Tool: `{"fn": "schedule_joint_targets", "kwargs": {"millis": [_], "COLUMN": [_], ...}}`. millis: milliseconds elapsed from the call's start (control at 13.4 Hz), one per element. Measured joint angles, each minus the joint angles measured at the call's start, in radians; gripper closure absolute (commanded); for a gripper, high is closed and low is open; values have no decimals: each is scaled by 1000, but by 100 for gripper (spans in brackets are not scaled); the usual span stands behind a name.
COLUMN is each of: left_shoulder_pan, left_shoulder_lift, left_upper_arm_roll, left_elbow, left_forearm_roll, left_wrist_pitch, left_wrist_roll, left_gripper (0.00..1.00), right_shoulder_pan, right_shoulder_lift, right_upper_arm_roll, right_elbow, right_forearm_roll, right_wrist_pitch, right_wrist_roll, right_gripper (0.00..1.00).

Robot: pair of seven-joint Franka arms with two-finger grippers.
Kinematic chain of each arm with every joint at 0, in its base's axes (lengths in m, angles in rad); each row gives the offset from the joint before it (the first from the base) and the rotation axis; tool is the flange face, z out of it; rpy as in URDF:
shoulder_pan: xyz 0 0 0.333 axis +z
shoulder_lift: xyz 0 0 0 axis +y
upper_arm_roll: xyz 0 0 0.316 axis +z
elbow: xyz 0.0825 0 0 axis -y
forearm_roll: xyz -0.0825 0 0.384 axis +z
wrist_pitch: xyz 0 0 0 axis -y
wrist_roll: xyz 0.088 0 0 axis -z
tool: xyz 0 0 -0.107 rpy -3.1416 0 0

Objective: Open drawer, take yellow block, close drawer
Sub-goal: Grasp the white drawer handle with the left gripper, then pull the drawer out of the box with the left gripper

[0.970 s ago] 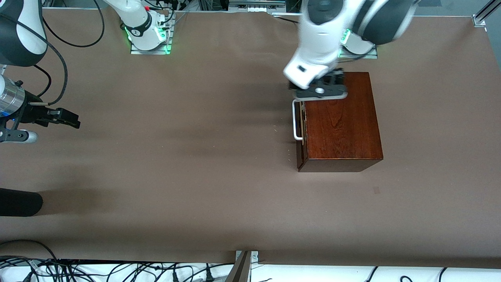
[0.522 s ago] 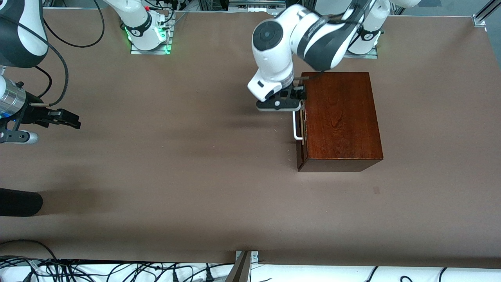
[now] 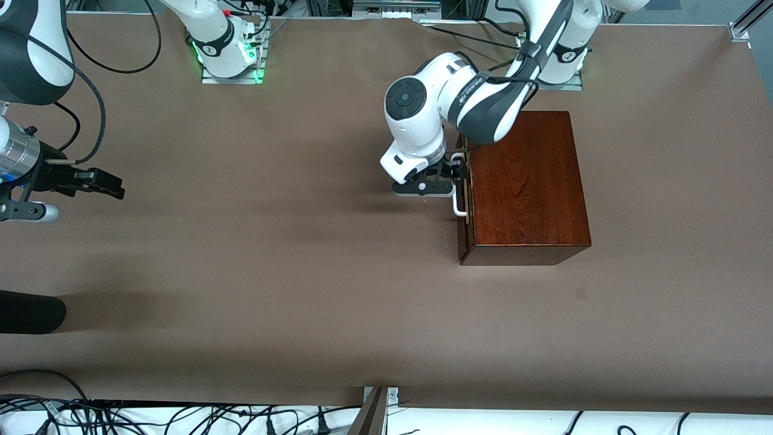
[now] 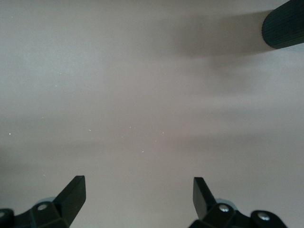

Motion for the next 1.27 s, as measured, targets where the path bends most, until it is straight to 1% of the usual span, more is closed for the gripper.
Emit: {"fn": "schedule_joint_targets", "kwargs": {"millis": [373,970,1269], "left_shoulder_pan": [36,33,29], "left_shoulder_lift": [33,37,59], "left_upper_arm_roll": [8,-1,-7], "left_elbow": [-11,-14,-25], "left_forearm_roll": [30,30,30], "left_wrist_pitch": [61,64,69], "left_wrist_roll": [2,0,-10], "left_gripper": [0,0,0], "right_shoulder_pan": [0,0,0], "right_shoulder_lift": [0,0,0], "right_upper_arm_roll": [0,0,0], "right_elbow": [0,0,0], "right_forearm_roll": [0,0,0], "right_wrist_pitch": [0,1,1], "right_wrist_roll": [0,0,0], "right_gripper": [0,0,0]}}
